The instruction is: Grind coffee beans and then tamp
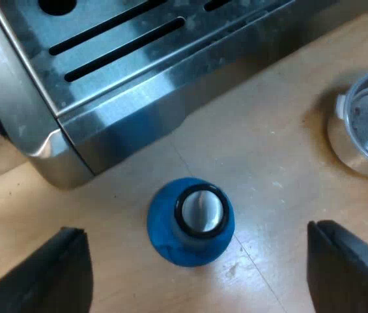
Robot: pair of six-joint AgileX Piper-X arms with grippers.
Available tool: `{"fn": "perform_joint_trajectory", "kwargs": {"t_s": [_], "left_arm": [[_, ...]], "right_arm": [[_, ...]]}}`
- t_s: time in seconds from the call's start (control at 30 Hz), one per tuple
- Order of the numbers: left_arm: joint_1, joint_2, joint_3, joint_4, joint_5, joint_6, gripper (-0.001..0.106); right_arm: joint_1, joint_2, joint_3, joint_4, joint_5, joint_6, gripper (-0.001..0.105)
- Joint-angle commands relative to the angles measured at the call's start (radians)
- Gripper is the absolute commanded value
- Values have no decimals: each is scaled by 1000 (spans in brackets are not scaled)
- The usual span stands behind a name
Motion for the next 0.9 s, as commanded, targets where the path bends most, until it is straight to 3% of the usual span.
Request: {"fn": "perform_joint_trajectory", "kwargs": {"t_s": [0.03, 0.9], "left_arm": [[-2, 36, -6, -37, 8, 2, 69], [-2, 361, -6, -165, 55, 23, 69]], "right_arm": [[3, -2, -5, -17, 5, 1, 62], [3, -2, -5, -21, 5, 1, 62]]}}
